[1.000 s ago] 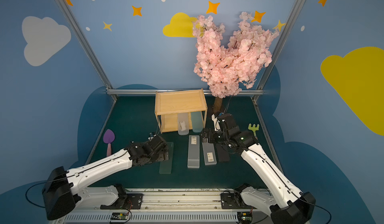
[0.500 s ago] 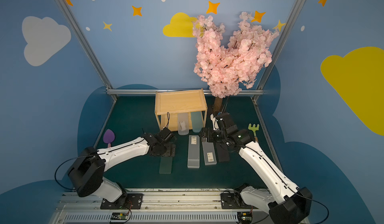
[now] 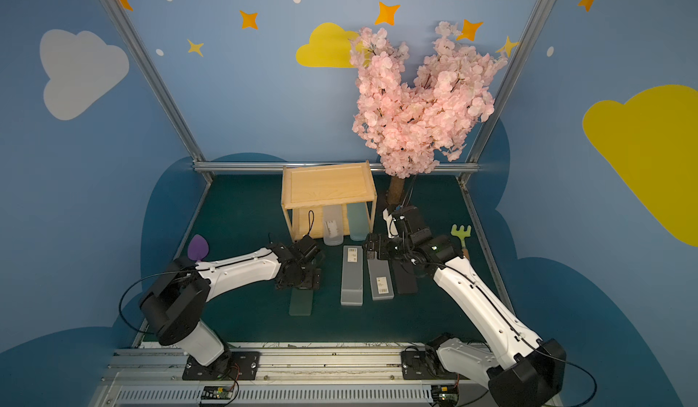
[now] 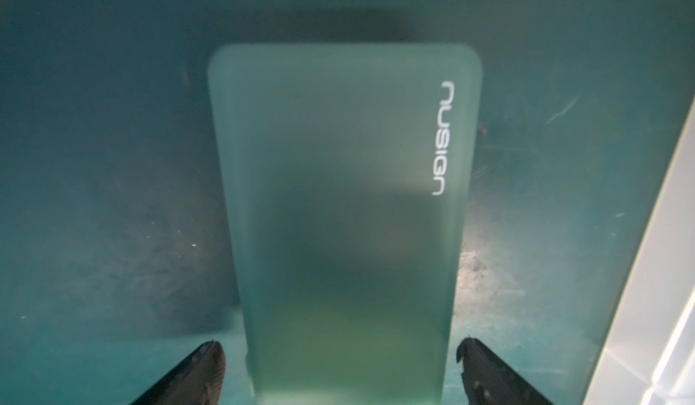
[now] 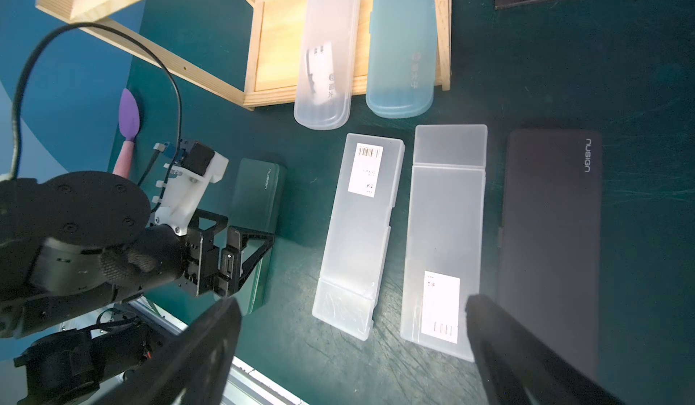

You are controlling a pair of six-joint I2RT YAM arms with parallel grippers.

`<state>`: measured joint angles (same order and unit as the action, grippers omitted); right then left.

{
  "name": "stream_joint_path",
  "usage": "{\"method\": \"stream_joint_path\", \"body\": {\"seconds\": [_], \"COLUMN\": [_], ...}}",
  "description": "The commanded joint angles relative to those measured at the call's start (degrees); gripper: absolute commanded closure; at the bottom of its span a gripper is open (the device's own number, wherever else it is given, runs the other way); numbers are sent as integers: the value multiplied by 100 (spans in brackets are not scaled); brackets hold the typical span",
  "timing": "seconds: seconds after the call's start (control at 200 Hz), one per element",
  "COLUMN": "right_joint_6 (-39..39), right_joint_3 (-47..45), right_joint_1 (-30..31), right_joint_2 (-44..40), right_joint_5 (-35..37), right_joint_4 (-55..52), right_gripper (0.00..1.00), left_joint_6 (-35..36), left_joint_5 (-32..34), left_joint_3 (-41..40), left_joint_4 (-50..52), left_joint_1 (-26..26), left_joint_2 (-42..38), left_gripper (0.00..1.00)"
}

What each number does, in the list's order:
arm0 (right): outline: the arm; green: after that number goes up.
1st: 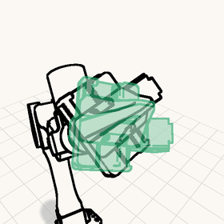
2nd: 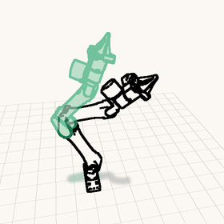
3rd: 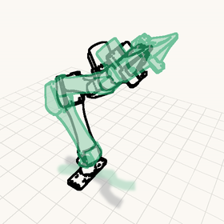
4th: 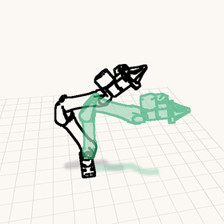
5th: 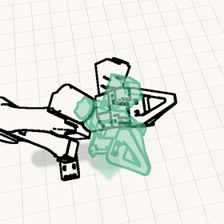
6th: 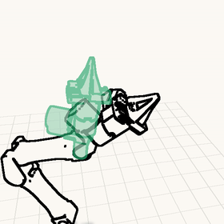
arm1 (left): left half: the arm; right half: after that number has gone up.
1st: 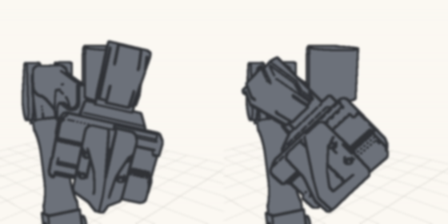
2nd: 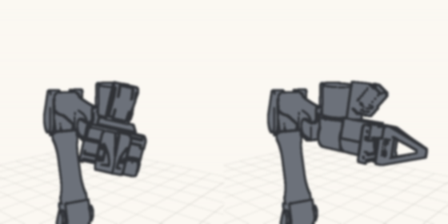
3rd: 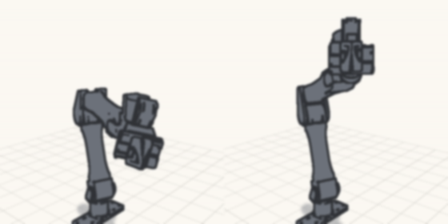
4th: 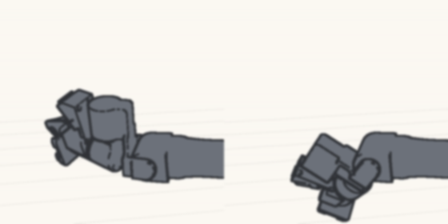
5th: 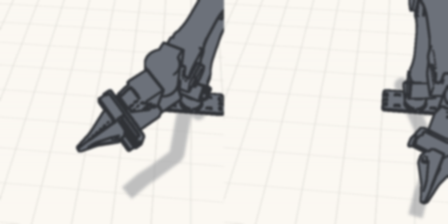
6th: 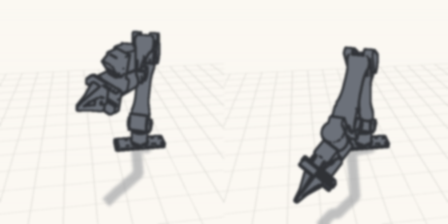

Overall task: Remove the pencil cases from the shelf
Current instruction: Move the pencil case to the center of the board.

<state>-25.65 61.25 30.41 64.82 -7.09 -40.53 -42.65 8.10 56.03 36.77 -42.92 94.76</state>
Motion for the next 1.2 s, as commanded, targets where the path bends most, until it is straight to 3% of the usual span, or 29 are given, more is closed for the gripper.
{"method": "stream_joint_path", "body": {"seconds": [0.0,0.225,0.481,0.586,0.886,1.196], "right_joint_6": [37,30,44,42,75,119], "right_joint_3": [-129,-207,-152,-148,-110,-154], "right_joint_1": [-48,-106,-141,-145,-165,-228], "right_joint_2": [-186,-233,-183,-188,-202,-320], "right_joint_5": [32,18,-11,-17,-38,-43], "right_joint_4": [37,33,36,30,16,-42], "right_gripper": [2,2,2,2,2,2], "left_joint_6": [-102,-56,-37,-49,-146,-318], "left_joint_5": [-54,-72,-45,-81,-129,-203], "left_joint_3": [40,88,118,127,478,1191], "left_joint_4": [76,67,111,115,203,303], "left_joint_1": [-21,-33,-41,-56,-241,-628], "left_joint_2": [8,101,129,107,152,731], "left_gripper": [0,13,21,30,29,28]}}
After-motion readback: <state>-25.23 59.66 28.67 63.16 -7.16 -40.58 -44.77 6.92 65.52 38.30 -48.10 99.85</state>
